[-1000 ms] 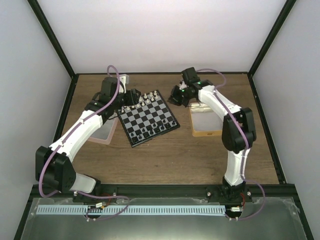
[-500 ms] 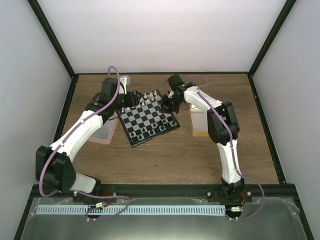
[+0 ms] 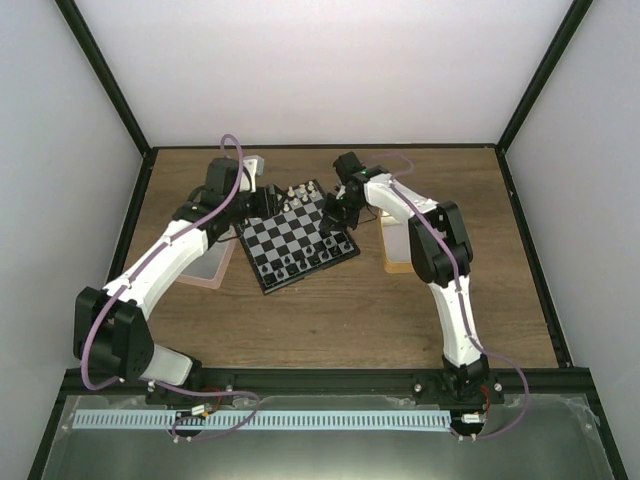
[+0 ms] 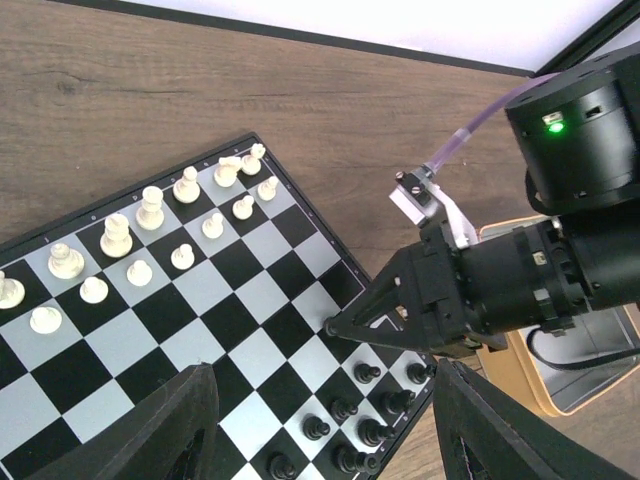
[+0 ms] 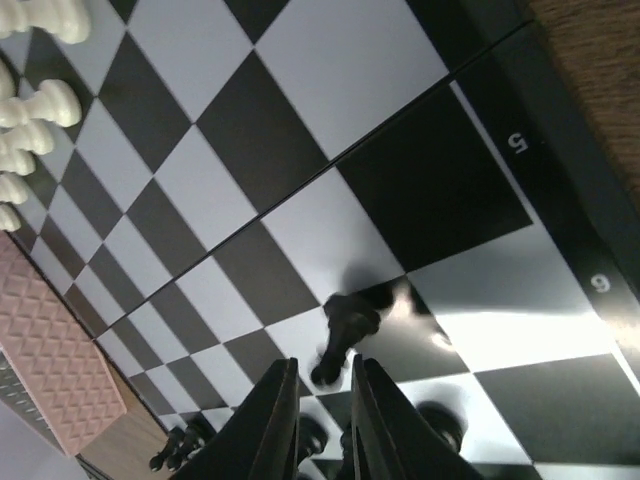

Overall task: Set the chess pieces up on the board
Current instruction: Place the chess piece on the chessboard, then pick up the chess piece from the chessboard.

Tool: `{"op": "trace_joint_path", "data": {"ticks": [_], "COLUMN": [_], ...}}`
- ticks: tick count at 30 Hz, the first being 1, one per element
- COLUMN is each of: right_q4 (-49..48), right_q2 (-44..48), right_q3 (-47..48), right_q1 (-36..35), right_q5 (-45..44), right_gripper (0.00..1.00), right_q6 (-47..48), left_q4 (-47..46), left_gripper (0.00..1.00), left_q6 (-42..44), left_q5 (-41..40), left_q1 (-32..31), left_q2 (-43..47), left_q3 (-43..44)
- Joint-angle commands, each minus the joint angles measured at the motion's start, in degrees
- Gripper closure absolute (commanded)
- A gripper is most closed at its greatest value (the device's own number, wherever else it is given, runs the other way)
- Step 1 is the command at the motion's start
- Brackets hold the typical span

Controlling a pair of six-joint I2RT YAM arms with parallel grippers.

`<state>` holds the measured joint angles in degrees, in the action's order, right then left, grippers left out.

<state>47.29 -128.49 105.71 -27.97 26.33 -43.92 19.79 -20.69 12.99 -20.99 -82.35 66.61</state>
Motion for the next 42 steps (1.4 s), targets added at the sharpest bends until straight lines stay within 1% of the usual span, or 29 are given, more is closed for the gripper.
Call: {"op": "trace_joint_path", "data": {"ticks": [1,6,10,14,17,20,27,29,32,33,38,42], "right_q4": [0.4,-0.2,0.1,-0.3,0.0,-0.2,-0.1,0.7,0.9,1.0,1.3,1.7], "right_q2": [-1.7,-1.0,-0.4,1.0,1.8,2.2,1.4,0.7,0.4,0.2,-0.5,-1.3], "right_q3": [3.4,3.8,4.3,4.3,4.3,4.3,6.0,6.8,6.8,6.8,7.3,7.4], "right_q1": [-0.6,-0.7,-0.7,-1.6,-3.0,-4.1,-6.3,-6.8,-7.2,-7.3,-7.5,-7.7], "right_q5": [-0.6,-1.7,-4.0,-8.9,-13.6,-15.9,-19.8,-21.6,-22.8,-23.0,-23.7,-23.8], "right_gripper": [0.82,0.78,0.77,0.69,0.60,0.57,0.58,0.62,0.72,0.74,0.74,0.71], "right_q6": [-0.6,-0.9,0.6,4.7,9.0,11.4,13.0,13.4,14.0,14.2,15.3,15.7], "left_q4": [0.3,0.3,0.3,0.4,0.4,0.3,0.5,0.6,0.6,0.6,0.5,0.5], "left_gripper": [0.39,0.39,0.39,0.39,0.39,0.38,0.39,0.39,0.39,0.39,0.39,0.39], "left_q6": [1.1,1.2,1.2,1.3,1.2,1.0,0.7,0.7,0.7,0.8,0.6,0.6], "left_q5": [1.1,1.1,1.2,0.6,-0.3,-0.8,-1.7,-1.9,-2.0,-2.0,-1.8,-1.8], "left_q1": [0.3,0.3,0.3,0.3,0.4,0.4,0.4,0.4,0.4,0.3,0.3,0.4], "left_q2": [-0.5,-0.5,-0.6,-0.5,-0.4,-0.4,-0.4,-0.2,-0.3,-0.3,-0.4,-0.4], "left_q3": [-0.5,-0.4,-0.4,-0.1,0.0,0.0,0.0,-0.1,-0.1,-0.1,-0.3,-0.3]}}
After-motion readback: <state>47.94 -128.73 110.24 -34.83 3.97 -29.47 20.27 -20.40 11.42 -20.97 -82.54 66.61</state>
